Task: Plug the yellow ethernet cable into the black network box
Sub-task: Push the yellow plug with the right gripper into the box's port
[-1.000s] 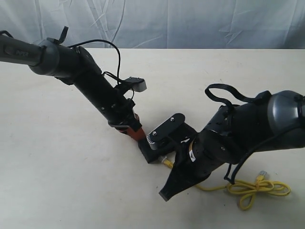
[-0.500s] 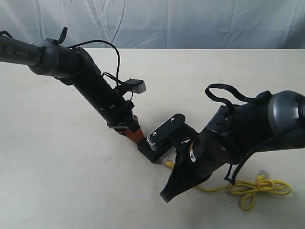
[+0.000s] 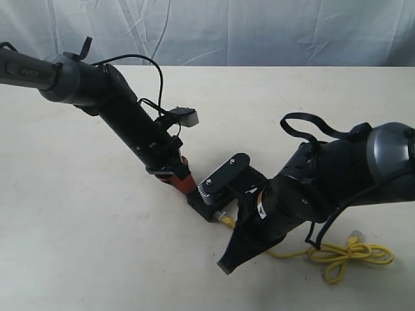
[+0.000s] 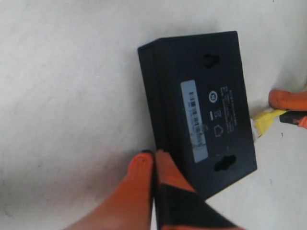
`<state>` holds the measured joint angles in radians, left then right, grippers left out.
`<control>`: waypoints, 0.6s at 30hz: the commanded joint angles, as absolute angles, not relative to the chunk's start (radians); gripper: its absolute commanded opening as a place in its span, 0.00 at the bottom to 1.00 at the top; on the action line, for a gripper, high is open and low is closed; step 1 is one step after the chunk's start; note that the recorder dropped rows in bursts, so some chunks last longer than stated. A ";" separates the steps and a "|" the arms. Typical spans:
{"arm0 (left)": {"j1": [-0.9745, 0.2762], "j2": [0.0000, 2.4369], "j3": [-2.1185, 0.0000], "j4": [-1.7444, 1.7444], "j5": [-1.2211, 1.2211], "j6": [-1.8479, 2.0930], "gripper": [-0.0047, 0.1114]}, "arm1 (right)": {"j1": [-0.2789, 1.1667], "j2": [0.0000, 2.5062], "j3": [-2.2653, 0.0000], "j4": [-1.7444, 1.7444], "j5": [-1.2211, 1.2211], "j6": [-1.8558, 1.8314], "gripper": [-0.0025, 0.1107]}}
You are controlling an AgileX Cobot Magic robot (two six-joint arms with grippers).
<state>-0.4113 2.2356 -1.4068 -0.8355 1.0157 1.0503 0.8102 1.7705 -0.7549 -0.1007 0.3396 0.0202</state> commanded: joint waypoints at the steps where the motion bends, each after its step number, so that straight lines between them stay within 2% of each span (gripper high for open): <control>1: -0.411 2.249 -1.400 -0.812 0.989 1.058 0.04 | 0.809 1.761 -0.754 -0.100 0.330 -0.008 0.02; 18: -0.411 2.249 -1.400 -0.813 0.993 1.058 0.04 | 0.809 1.761 -0.754 -0.007 0.320 -0.047 0.02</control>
